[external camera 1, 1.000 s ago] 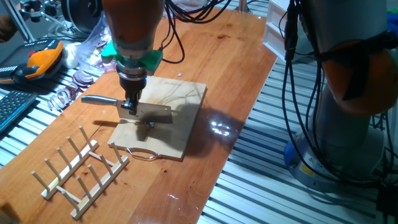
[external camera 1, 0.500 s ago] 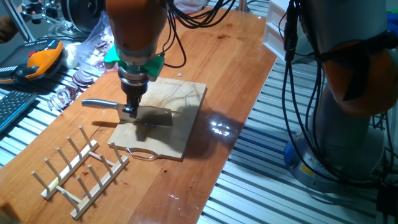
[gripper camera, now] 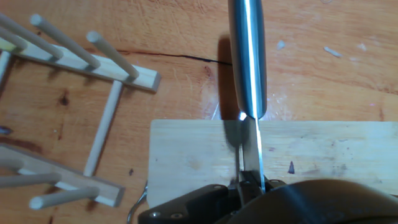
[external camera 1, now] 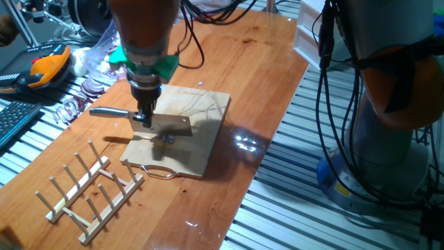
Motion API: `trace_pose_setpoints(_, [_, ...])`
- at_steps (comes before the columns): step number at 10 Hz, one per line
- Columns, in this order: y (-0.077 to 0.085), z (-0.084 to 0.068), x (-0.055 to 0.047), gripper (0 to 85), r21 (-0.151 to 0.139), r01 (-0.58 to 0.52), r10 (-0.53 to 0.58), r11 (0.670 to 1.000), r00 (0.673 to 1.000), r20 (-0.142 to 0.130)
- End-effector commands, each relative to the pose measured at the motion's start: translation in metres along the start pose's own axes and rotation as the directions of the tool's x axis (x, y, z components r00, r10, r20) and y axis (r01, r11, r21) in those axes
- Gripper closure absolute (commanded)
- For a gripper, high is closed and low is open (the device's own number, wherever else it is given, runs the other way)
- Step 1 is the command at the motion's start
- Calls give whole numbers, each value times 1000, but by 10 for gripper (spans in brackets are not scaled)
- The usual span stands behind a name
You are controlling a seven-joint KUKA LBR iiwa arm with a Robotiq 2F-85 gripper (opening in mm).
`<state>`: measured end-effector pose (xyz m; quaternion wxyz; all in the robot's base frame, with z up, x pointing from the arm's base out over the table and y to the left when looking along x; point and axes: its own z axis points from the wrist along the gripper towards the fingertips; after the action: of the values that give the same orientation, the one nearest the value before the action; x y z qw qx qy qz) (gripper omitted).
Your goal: Chop the onions
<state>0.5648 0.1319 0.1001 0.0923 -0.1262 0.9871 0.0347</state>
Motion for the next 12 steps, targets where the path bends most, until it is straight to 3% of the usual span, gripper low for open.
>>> trace_pose_setpoints(1, [-3, 1, 1, 850, 6, 6, -6, 1000, 1000, 2])
trace_pose_setpoints(3, [-11, 9, 4, 850, -4, 19, -19, 1000, 1000, 16])
trace_pose_setpoints(9, [-15, 24, 8, 850, -9, 25, -24, 1000, 999, 40])
trace_pose_setpoints(12, [-13, 32, 8, 850, -6, 17, -17, 1000, 998, 68])
